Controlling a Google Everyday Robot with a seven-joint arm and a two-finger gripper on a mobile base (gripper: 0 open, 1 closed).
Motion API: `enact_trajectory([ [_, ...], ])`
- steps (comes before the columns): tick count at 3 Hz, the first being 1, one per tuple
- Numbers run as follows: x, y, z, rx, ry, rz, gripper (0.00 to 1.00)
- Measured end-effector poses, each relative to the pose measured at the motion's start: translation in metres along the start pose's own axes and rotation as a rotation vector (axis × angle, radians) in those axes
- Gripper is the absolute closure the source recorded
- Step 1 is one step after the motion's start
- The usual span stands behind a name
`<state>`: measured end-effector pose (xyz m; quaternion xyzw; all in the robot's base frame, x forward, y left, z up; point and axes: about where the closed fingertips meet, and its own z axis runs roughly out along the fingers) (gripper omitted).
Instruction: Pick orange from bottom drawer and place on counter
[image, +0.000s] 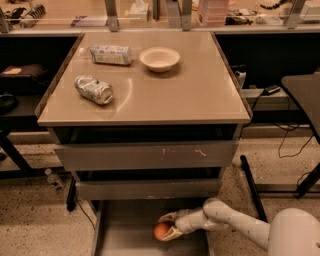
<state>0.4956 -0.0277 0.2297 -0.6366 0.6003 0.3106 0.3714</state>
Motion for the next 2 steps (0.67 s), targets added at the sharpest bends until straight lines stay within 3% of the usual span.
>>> enact_trajectory([
  [1, 0.0286, 0.0143, 0.0288, -0.041, 0.044, 0.022, 1.0],
  [2, 0.0289, 0.0147, 0.0293, -0.042, 0.045, 0.022, 1.0],
])
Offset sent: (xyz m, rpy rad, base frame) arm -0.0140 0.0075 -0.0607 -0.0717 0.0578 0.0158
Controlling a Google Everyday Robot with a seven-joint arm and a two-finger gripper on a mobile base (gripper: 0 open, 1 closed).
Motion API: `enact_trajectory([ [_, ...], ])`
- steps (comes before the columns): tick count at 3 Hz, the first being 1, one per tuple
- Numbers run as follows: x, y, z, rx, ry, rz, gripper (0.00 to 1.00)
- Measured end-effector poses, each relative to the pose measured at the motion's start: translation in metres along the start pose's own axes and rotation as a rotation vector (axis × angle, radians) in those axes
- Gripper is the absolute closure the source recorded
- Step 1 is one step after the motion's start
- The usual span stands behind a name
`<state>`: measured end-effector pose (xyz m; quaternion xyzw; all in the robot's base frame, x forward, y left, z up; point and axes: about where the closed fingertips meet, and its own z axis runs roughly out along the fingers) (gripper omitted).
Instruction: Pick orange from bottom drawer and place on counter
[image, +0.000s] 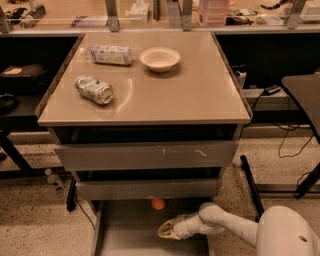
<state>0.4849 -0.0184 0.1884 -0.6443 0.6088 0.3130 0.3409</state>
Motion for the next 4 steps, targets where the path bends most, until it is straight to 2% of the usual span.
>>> enact_trajectory([
  [3, 0.0, 0.0, 0.0, 0.0, 0.0, 0.0, 0.35],
  [4, 0.011, -0.003, -0.001, 0.093, -0.089, 0.137, 0.1],
])
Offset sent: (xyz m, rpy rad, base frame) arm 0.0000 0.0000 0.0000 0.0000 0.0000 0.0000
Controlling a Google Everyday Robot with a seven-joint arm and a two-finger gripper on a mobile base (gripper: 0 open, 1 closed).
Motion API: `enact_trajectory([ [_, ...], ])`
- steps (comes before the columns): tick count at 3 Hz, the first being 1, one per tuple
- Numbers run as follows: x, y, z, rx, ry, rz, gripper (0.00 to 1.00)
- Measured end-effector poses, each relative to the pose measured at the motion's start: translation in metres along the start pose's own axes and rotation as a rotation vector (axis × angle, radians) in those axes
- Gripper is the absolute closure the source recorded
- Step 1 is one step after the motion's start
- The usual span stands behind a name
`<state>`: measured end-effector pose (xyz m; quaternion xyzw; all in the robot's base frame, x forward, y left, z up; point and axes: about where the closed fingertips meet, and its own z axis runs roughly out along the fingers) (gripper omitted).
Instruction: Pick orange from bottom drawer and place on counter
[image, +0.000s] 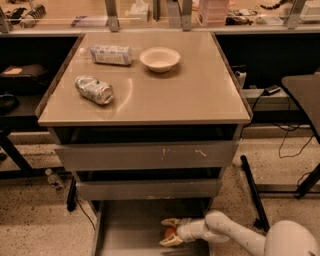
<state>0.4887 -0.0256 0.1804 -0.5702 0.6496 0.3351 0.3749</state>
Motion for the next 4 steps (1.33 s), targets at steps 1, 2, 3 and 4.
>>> enact_trajectory([
  [1, 0.003, -0.008, -0.009, 0.065, -0.046, 0.058, 0.0],
  [2, 0.009, -0.014, -0.031, 0.112, -0.036, 0.071, 0.0],
  [3, 0.01, -0.015, -0.034, 0.119, -0.034, 0.072, 0.0],
  [4, 0.012, -0.011, -0.025, 0.06, -0.001, 0.045, 0.0],
])
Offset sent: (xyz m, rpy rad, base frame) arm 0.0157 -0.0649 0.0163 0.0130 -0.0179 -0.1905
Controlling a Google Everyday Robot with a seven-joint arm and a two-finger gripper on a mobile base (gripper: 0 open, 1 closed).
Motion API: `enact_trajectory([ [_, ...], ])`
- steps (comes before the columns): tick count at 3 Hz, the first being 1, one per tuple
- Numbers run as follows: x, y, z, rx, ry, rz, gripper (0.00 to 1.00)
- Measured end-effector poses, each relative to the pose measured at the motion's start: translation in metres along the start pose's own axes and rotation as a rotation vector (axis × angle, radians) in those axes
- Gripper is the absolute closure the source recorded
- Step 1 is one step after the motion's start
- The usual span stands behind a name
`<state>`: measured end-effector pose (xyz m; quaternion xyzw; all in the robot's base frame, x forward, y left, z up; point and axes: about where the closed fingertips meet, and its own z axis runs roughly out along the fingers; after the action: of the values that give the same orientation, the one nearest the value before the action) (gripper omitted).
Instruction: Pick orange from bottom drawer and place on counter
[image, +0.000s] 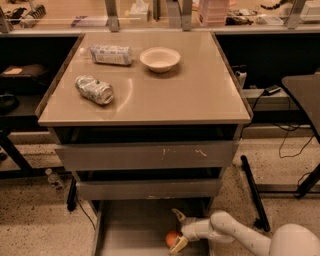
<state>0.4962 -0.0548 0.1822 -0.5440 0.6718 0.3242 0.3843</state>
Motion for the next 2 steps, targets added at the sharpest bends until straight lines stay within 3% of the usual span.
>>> enact_trajectory([
  [2, 0.056, 0.02, 0.012, -0.088, 0.089, 0.021, 0.0],
])
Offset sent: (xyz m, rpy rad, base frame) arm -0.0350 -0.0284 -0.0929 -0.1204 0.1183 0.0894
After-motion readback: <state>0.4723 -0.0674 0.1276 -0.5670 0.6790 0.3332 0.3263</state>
